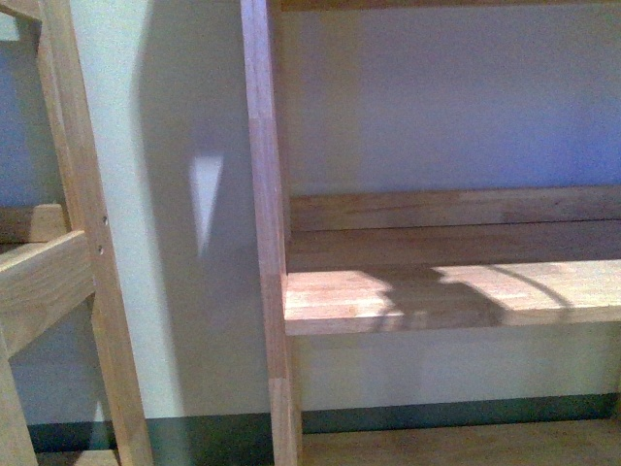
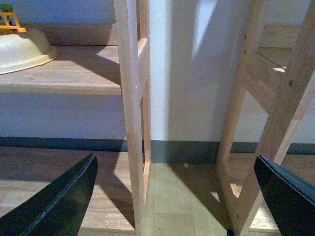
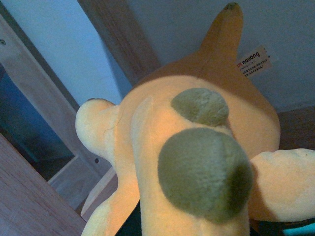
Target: Put away toys
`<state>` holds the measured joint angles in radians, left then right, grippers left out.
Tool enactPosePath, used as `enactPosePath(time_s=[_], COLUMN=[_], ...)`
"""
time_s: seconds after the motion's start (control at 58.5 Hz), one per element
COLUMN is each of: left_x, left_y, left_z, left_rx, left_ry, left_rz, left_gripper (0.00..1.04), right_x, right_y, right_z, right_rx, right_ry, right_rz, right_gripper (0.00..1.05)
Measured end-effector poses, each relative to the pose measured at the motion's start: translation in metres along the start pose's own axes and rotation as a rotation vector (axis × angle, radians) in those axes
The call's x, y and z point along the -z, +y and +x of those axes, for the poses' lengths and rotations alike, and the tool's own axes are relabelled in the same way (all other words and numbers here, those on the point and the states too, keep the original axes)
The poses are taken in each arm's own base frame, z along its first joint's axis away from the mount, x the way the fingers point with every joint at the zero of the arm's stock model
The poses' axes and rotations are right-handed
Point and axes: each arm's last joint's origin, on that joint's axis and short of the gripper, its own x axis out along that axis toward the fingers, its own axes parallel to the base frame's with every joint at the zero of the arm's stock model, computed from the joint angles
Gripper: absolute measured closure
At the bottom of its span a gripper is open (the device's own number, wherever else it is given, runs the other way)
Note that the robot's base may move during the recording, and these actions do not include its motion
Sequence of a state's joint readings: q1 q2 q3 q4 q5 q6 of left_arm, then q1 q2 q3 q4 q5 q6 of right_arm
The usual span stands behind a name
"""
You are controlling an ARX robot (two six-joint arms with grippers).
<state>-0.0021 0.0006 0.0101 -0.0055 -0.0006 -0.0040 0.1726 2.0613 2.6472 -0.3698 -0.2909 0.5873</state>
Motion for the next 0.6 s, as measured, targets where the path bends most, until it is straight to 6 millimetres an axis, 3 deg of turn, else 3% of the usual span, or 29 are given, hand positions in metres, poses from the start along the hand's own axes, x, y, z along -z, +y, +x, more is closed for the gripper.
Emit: enactPosePath(time_s=[0.598], left_x=[0.000], left_y=[0.000], left_z=[0.000], left_rx=[0.000], left_ry=[0.000], left_rz=[0.000], left_gripper=[0.06], right_x=[0.019], right_y=[-0.003], right_z=[0.021], right_rx=[-0.078], right_ry=[0.072], right_rz=[0.081], right_gripper=[0.96])
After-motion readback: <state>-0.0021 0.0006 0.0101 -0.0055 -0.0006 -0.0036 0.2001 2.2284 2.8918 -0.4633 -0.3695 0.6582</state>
